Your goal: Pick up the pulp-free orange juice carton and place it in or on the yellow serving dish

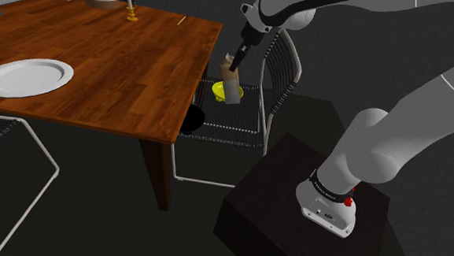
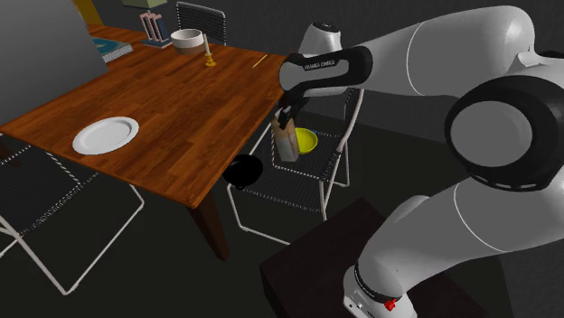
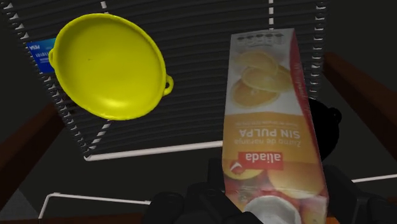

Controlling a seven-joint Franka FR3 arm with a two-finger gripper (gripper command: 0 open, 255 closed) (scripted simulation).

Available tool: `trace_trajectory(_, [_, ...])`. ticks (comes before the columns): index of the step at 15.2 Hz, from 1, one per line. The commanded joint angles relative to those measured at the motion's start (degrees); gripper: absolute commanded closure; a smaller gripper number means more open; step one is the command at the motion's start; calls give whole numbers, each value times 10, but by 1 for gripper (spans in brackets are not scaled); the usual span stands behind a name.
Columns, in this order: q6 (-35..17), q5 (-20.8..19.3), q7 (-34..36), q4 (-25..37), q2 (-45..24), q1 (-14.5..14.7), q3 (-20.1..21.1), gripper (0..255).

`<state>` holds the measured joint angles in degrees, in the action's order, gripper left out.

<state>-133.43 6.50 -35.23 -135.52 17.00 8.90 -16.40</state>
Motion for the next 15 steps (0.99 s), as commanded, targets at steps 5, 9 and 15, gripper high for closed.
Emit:
trace_trajectory(5, [50, 32, -81, 113, -77, -11, -54, 255])
trace_trajectory(9, [92, 67, -136, 205, -142, -24, -86, 255])
trace_trajectory(15, [165, 125, -206, 353, -247, -61, -116, 255])
